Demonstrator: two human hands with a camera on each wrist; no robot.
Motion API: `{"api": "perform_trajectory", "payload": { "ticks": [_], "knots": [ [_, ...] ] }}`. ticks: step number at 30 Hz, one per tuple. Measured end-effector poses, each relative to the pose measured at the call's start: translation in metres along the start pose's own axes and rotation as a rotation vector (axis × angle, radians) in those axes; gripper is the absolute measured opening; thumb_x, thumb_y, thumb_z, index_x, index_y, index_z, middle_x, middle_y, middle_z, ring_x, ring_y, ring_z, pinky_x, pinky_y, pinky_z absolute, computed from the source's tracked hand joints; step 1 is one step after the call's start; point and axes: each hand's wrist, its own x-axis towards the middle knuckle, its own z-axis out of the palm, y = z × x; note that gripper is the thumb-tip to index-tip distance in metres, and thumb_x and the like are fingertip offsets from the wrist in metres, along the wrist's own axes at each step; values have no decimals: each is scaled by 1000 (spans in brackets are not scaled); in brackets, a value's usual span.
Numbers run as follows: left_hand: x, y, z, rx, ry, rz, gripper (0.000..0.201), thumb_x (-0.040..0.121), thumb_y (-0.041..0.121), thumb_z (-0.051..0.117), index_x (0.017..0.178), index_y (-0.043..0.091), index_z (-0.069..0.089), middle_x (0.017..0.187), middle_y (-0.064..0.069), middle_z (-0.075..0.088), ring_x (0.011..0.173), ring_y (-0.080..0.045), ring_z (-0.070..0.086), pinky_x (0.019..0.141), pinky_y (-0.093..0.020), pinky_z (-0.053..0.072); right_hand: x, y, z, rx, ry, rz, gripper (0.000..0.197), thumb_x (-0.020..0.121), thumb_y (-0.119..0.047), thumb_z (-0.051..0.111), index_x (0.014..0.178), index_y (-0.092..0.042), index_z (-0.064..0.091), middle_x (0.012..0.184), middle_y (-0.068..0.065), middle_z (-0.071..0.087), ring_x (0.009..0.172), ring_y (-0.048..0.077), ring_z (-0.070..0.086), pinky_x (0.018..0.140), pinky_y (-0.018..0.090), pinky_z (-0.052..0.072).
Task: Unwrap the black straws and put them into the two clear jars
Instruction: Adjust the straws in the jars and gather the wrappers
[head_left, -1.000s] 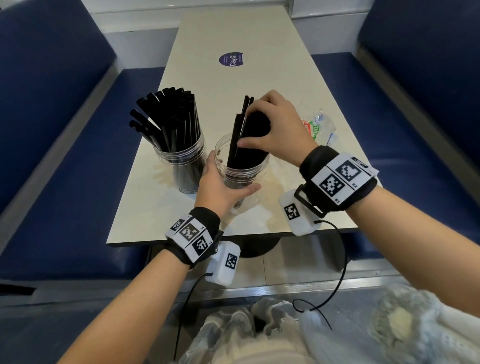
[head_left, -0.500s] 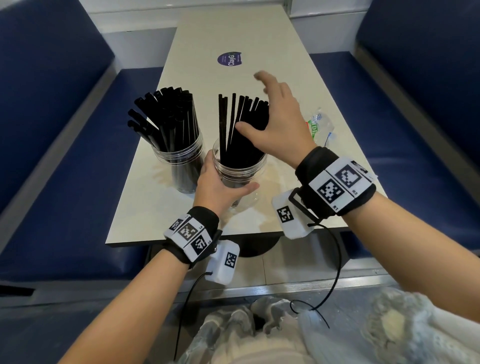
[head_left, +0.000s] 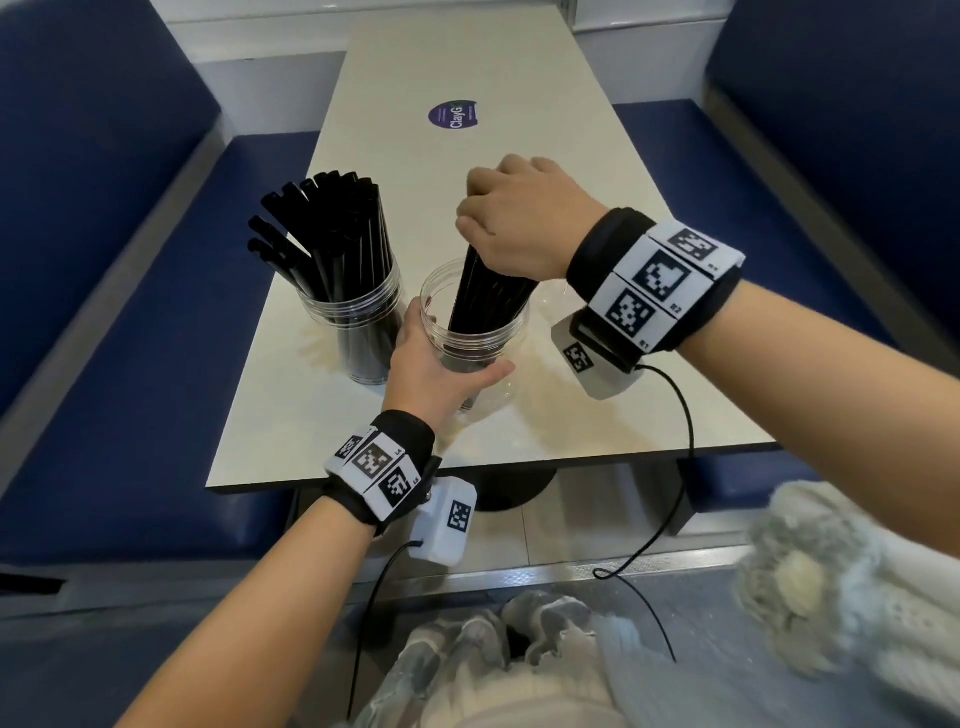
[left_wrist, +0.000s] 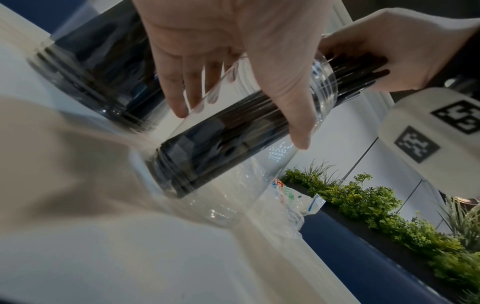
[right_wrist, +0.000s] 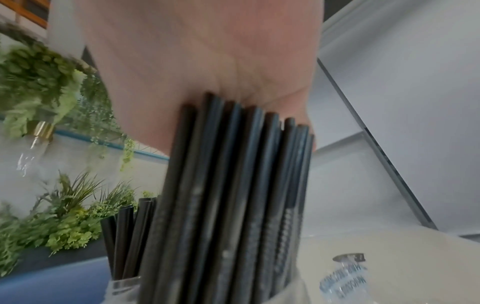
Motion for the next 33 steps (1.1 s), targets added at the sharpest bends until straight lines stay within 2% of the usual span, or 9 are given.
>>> {"api": "perform_trajectory", "payload": {
  "ticks": [4, 8, 13, 17, 20, 25, 29, 31, 33],
  "knots": [
    [0, 2, 0, 5, -10, 4, 117, 56, 40, 87, 147, 14, 18, 150, -9, 34, 138, -21, 32, 113, -33, 30, -8, -2, 9, 142, 51, 117, 37, 95, -25, 29, 106, -5, 59, 123, 9, 47, 101, 33, 47, 78, 37, 34],
    [1, 4, 1, 5, -17, -4, 117, 56, 39, 87, 147, 15, 18, 149, -10, 35, 137, -22, 33, 111, -32, 30, -7, -2, 13, 231, 120, 192, 32, 94, -15, 32, 97, 2, 58, 117, 16, 46, 86, 30, 46, 72, 36, 39],
    [0, 5, 0, -4, -10, -3, 116, 58, 37, 87, 147, 14, 18, 149, -10, 34, 138, -21, 32, 111, -30, 29, -4, -5, 15, 200, 155, 228, 31, 94, -15, 32, 99, 0, 59, 114, 15, 54, 102, 33, 52, 71, 33, 34],
    [0, 5, 2, -13, 8, -13, 115, 57, 35, 88, 147, 12, 20, 146, -12, 38, 135, -21, 37, 112, -31, 32, -11, -15, 18, 111, 202, 271, 28, 93, -16, 32, 98, -3, 56, 108, 12, 55, 99, 32, 50, 71, 35, 28],
    [1, 6, 3, -15, 7, -21, 116, 56, 35, 88, 146, 11, 20, 145, -13, 39, 134, -22, 38, 112, -34, 33, -20, -22, 20, 121, 238, 298, 28, 93, -17, 32, 99, -4, 56, 109, 10, 55, 103, 31, 46, 76, 38, 30],
    [1, 8, 6, -33, 6, -9, 114, 54, 34, 89, 145, 11, 24, 145, -13, 39, 135, -23, 36, 112, -37, 33, -33, -26, 16, 215, 147, 371, 28, 89, -17, 35, 102, -2, 54, 117, 14, 48, 112, 32, 39, 74, 37, 26],
    [0, 8, 7, -80, -1, -16, 118, 47, 37, 89, 144, 13, 26, 143, -13, 41, 134, -24, 37, 110, -43, 36, -37, -33, 16, 200, 143, 405, 29, 87, -17, 36, 105, -2, 53, 120, 17, 45, 113, 32, 38, 73, 36, 25],
    [-2, 7, 6, -104, 6, -34, 123, 39, 46, 86, 143, 14, 27, 142, -12, 42, 133, -25, 39, 108, -45, 39, -34, -37, 22, 154, 244, 385, 26, 87, -16, 40, 97, 0, 57, 110, 19, 52, 107, 35, 45, 70, 35, 25],
    [-2, 6, 6, -84, 13, -42, 123, 41, 49, 86, 143, 14, 26, 142, -12, 42, 132, -25, 40, 108, -44, 39, -31, -41, 21, 113, 290, 347, 17, 77, -13, 53, 71, 0, 61, 77, 18, 61, 77, 38, 56, 57, 31, 28]
  ]
}}
